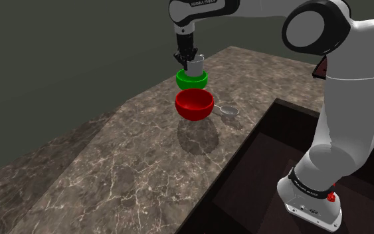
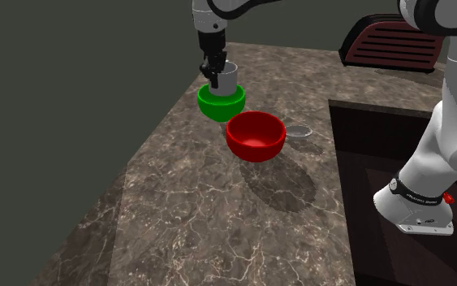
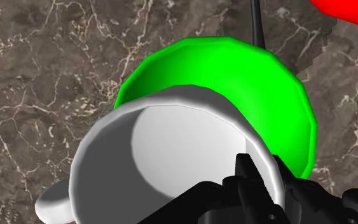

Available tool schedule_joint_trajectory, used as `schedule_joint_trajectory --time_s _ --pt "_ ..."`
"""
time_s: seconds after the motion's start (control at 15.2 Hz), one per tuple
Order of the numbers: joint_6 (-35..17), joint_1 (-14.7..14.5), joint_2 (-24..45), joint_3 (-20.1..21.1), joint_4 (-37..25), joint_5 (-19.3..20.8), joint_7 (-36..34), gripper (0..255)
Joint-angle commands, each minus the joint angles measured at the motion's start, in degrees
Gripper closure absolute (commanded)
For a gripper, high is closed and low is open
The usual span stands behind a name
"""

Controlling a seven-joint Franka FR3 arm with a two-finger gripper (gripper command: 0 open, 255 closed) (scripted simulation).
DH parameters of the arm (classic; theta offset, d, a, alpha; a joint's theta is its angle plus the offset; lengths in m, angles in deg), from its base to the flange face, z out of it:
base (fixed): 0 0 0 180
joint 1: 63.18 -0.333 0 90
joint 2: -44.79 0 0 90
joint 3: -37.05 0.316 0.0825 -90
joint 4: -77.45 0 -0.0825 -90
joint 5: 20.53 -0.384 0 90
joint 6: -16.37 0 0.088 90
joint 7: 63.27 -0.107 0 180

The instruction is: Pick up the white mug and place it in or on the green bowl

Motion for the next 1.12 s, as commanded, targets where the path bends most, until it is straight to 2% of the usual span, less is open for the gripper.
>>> schedule_joint_trajectory --time_s 0.0,0.13,0.2,0.53,0.79,1.06 --pt "0.0 0.0 0.0 0.0 0.0 0.0 0.0 255" --pt "0.0 0.0 0.0 0.0 0.0 0.0 0.0 255" --pt "0.0 0.0 0.0 0.0 0.0 0.0 0.0 0" --pt "0.0 0.0 0.0 0.0 0.0 0.0 0.0 0" --pt "8.0 -0.6 1.4 0.1 -9.4 0.1 0.2 0" --pt "8.0 -0.6 1.4 0.1 -9.4 0.1 0.2 0"
